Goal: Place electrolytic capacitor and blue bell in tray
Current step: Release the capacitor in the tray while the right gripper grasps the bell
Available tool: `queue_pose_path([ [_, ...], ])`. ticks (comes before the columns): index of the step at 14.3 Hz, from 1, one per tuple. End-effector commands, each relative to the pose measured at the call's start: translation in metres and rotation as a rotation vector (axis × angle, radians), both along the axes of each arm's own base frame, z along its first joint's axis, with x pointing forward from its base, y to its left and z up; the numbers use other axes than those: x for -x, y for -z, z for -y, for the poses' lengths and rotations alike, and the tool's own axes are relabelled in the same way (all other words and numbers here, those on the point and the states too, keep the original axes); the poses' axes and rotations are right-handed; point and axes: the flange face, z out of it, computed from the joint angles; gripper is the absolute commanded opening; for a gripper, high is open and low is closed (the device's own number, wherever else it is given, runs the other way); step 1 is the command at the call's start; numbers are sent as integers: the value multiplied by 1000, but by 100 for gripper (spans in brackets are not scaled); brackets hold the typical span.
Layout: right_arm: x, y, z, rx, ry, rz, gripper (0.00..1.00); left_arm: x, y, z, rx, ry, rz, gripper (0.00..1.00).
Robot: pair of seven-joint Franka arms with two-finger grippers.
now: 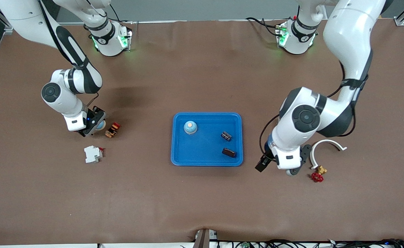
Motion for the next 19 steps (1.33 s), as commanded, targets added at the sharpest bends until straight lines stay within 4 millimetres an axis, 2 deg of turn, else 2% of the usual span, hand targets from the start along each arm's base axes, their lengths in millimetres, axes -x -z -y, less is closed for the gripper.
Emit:
queue_pose_path([
  [1, 7, 5, 7, -5, -8, 0, 100, 5, -36, -33, -59, 119, 2, 100],
  [5, 10, 7, 19, -5, -11, -8, 100, 7, -77, -82, -110, 253, -15, 100],
  [11, 11, 10, 15, -7, -15, -14, 100, 17, -129, -148, -123, 383, -47, 100],
  [13, 11, 10, 14, -8, -18, -14, 100, 23, -143, -162, -123, 436, -61, 100],
  [15, 10, 11, 14, -9, -15, -14, 67, 29, -158, -173, -136, 477, -60, 100],
  [16, 10, 11, 15, -9, -12, -14, 63, 32, -163, -174, -141, 502, -65, 100],
  [17, 10, 10, 14, -9, -12, -12, 54, 35, -170, -177, -147, 515, -66, 100],
  [19, 9, 11, 14, -10, -9, -14, 41, 39, -181, -196, -156, 555, -71, 100],
])
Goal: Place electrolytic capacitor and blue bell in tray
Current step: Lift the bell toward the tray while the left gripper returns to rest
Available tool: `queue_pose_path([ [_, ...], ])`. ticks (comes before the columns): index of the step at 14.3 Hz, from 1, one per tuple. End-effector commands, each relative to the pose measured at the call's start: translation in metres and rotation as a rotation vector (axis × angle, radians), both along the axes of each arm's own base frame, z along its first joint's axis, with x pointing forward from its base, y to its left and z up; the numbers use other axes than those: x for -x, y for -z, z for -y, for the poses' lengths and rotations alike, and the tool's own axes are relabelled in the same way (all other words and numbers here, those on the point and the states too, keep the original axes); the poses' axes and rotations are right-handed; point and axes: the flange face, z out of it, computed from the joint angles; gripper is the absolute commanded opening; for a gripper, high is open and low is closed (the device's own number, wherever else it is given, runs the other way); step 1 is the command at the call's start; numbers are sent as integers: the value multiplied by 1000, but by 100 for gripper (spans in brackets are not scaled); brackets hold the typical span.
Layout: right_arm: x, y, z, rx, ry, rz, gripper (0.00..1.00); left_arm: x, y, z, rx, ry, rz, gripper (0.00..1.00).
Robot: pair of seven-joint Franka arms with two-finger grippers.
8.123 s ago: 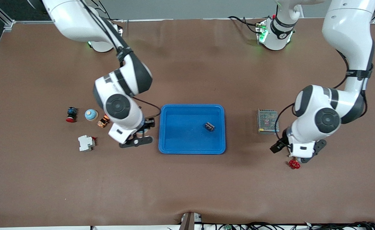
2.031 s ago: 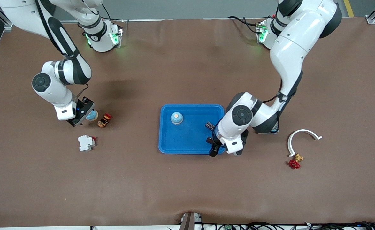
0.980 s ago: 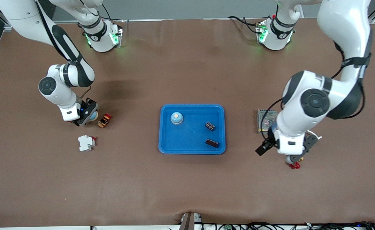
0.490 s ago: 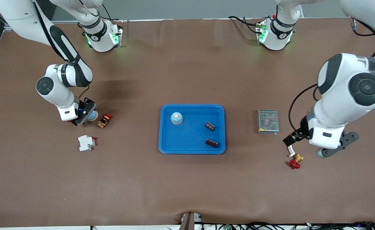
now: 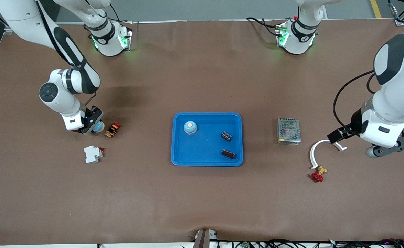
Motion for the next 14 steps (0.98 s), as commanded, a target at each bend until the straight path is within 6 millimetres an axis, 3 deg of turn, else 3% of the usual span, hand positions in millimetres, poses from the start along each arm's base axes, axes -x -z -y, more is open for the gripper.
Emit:
queue_pose_path([
  [1, 4, 9, 1, -9, -1, 0, 37, 15, -20, -18, -6, 78, -19, 100],
  [5, -5, 0, 1, -8, 1, 15, 37, 25, -39, -27, -16, 135, -19, 100],
  [8, -22, -27, 1, -4, 2, -2, 37, 38, -57, -21, 9, 133, -17, 100],
  [11, -55, -77, -4, 1, 3, -50, 37, 57, -74, -14, 9, 176, -40, 100],
  [14, -96, -146, -35, 8, 60, -107, 37, 81, -87, -18, 18, 231, -44, 100],
])
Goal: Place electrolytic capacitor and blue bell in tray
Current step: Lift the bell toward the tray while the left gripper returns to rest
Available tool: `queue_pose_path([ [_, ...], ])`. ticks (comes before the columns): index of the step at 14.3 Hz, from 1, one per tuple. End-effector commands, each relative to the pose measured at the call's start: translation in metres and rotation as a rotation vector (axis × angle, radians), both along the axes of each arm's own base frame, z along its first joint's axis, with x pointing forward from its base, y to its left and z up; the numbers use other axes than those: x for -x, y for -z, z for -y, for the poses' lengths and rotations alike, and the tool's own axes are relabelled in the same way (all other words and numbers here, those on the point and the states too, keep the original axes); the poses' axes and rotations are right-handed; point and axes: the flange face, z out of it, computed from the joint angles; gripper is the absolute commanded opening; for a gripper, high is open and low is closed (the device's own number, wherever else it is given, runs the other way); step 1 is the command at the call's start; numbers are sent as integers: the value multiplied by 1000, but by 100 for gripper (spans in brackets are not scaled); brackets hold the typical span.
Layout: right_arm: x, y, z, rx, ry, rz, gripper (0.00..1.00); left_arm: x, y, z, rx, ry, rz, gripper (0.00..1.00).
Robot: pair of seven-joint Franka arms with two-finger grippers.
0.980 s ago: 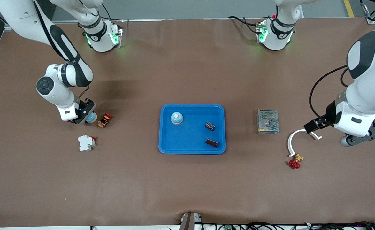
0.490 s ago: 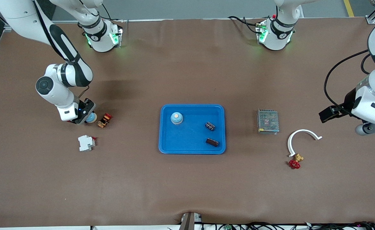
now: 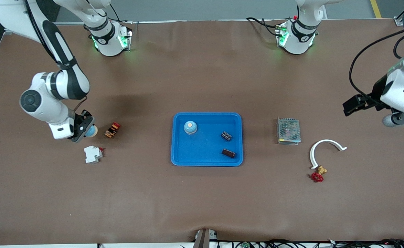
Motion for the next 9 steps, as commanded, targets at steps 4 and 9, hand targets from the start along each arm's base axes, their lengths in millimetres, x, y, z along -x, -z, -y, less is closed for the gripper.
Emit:
queue_pose_path([
  [4, -47, -119, -101, 22, 184, -32, 37, 50, -17, -15, 21, 67, -8, 100],
  [9, -37, -145, -201, -22, 439, -10, 36, 64, -27, -14, 18, 89, 5, 100],
])
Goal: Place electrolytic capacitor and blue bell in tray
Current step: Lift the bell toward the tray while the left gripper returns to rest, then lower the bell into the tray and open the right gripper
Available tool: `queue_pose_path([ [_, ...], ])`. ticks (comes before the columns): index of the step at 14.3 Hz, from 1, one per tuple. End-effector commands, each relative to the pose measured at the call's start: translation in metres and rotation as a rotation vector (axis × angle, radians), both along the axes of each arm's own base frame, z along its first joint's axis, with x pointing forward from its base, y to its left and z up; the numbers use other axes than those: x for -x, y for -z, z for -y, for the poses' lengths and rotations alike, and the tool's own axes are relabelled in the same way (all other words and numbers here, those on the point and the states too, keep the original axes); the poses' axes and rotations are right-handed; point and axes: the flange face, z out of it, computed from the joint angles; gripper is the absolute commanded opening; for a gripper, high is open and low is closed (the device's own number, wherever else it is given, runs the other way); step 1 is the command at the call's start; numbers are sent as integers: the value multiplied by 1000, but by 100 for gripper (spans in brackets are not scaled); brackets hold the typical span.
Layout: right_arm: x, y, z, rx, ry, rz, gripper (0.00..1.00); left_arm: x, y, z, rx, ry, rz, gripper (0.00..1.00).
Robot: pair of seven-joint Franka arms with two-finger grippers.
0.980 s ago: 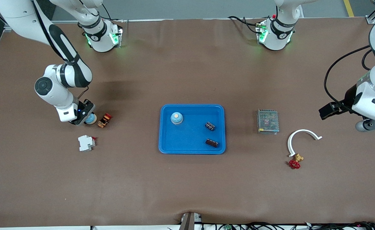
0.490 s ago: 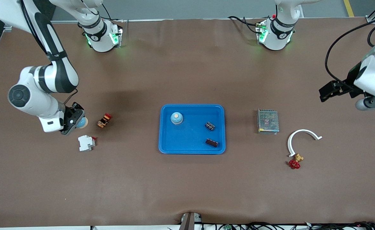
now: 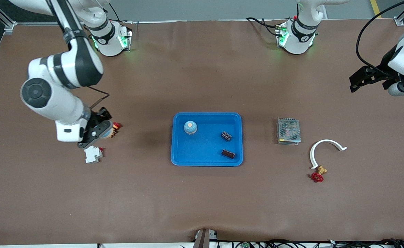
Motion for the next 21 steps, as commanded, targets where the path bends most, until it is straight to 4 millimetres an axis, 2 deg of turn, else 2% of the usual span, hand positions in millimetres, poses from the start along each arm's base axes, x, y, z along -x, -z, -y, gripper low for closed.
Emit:
queue_pose_path([
  [1, 0, -8, -43, -46, 150, -8, 36, 12, -5, 2, 14, 25, 8, 100],
  [4, 0, -9, -96, -49, 288, 8, 36, 12, -6, 1, 15, 28, 10, 100],
  [7, 1, 1, -148, -50, 385, 14, 36, 4, 4, 4, 18, 33, -1, 100],
  [11, 3, 47, -202, -67, 472, 43, 36, 3, 7, 5, 27, 33, -6, 100],
  [16, -1, 101, -241, -88, 532, 53, 36, 0, 9, 2, 29, 27, -8, 100],
  [18, -4, 115, -252, -108, 551, 68, 36, -1, 9, 2, 30, 27, -6, 100],
  [21, 2, 147, -266, -115, 533, 77, 36, -1, 9, 1, 29, 26, -8, 100],
])
